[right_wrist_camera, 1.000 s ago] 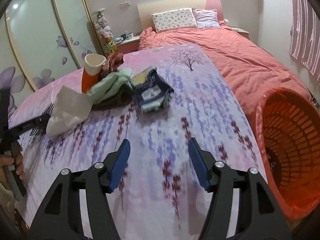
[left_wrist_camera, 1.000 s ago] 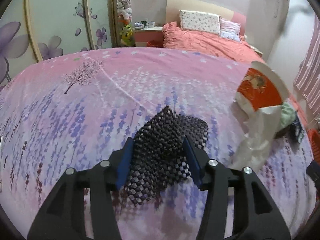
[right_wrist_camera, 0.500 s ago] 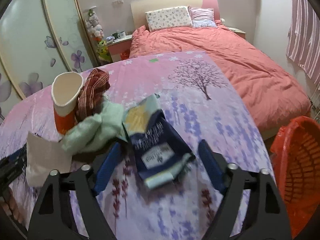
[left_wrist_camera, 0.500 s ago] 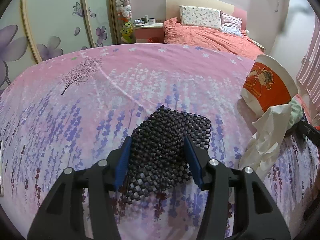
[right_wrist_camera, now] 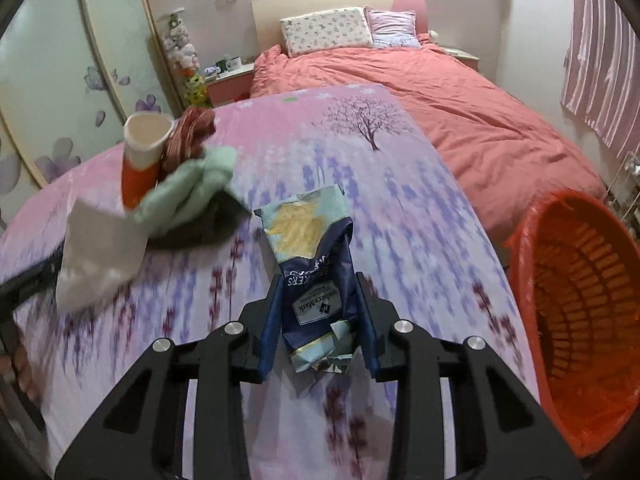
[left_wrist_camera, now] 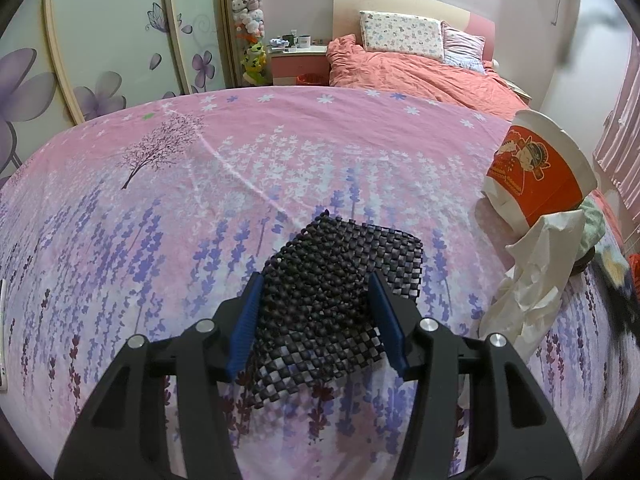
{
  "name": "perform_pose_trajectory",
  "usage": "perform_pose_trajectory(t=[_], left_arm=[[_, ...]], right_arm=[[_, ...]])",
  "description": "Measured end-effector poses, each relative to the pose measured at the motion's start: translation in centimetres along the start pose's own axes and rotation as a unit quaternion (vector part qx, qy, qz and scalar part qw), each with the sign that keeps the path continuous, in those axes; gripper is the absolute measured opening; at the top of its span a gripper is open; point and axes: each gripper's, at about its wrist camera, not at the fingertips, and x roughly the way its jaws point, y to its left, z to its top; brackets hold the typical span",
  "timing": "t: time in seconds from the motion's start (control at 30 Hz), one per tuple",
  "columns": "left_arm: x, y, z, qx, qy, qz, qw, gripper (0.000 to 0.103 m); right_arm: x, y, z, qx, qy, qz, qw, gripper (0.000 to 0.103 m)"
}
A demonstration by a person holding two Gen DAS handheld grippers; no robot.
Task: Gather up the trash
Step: 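Grasp the black checkered mesh with the left gripper while the right grasps the blue snack bag, then lift the black mesh with the left gripper while the right holds the snack bag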
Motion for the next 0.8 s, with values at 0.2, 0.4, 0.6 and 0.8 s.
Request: perform_pose_trajectory(t=[0.2, 0.4, 0.6, 0.8], left_arm=[[0.0, 0.0, 0.0, 0.000, 0.000, 0.000, 1.0000, 0.053], [0.0, -0.1, 0.0, 0.000, 0.000, 0.000, 1.0000, 0.053], [0.2, -0.1, 0.0, 0.001, 0.001, 0.003, 1.0000, 0.054], [0.5, -0.2, -0.1, 0.003, 0.002, 0.006, 1.0000, 0.054]], right_arm=[[0.6, 0.1, -0.1, -0.001, 0.015, -0.013, 1.000, 0.039], [0.8, 0.4, 0.1, -0.004, 0.016, -0.020, 1.000, 0.039], [0.8, 0.2, 0.1, -0.007, 0.016, -0.022, 1.000, 0.040], [0.9, -0.1, 0.0, 0.007, 0.014, -0.002, 1.000, 0.042]])
